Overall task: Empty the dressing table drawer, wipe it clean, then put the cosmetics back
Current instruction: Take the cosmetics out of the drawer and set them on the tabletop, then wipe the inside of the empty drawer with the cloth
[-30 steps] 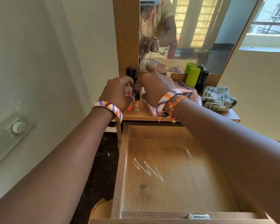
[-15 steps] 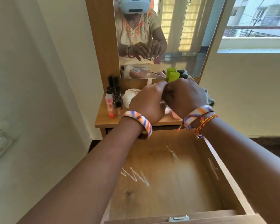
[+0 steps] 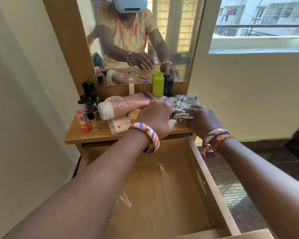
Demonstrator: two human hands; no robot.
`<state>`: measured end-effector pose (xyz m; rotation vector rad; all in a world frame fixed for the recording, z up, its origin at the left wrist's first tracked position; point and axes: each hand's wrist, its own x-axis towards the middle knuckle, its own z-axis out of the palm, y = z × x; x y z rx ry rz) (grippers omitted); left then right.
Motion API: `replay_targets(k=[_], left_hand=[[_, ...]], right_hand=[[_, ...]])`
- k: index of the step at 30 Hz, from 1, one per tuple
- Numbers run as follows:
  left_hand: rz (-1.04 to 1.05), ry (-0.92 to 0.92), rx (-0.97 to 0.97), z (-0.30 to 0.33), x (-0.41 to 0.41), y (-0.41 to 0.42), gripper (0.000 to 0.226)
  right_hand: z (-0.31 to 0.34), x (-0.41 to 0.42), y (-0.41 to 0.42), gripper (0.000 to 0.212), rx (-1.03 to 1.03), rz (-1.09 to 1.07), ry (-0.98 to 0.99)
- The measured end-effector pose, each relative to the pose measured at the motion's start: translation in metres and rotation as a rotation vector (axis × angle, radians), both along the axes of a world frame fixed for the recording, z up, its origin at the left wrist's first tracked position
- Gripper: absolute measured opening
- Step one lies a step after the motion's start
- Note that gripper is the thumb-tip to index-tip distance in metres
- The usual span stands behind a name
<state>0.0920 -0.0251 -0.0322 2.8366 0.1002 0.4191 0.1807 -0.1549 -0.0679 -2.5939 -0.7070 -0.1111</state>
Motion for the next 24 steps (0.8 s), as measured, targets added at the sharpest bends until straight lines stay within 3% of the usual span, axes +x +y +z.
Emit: replay_targets(k=[5, 10, 14, 17, 19, 21, 22, 24], left_hand=[[-0.036, -0.012, -0.020, -0.002, -0.015, -0.006, 0.062], [-0.040, 0.070, -0.203, -0.001, -0.050, -0.015, 0.101], [-0.078, 0.102, -0.574, -0.006, -0.081, -0.026, 0.119], [-0.117, 0.135, -0.887, -0.015, -0.106, -0.029, 0.090], [-0.146, 0.136, -1.023, -0.027, -0.121, -0.027, 0.059], [-0.112, 0.139, -1.188, -0.044, -0.135, -0.026, 0.034], [-0.043, 0.160, -1.301, -0.050, -0.141, -0.027, 0.030], [0.144, 0.243, -1.476, -0.058, -0.150, -0.028, 0.050]], right_hand=[[0.012, -0.019, -0.013, 0.025, 0.006, -0.144, -0.093], [0.047, -0.059, -0.032, 0.029, 0.282, -0.162, -0.088], [0.063, -0.094, -0.034, 0.027, 0.747, -0.109, 0.309], [0.056, -0.117, -0.027, 0.020, 1.032, -0.171, 0.753], [0.041, -0.128, -0.025, 0.021, 1.043, -0.149, 1.002], [0.021, -0.136, -0.026, 0.039, 1.024, -0.052, 1.168], [0.013, -0.142, -0.027, 0.047, 1.022, -0.027, 1.210], [-0.005, -0.152, -0.029, 0.057, 0.978, 0.012, 1.257]])
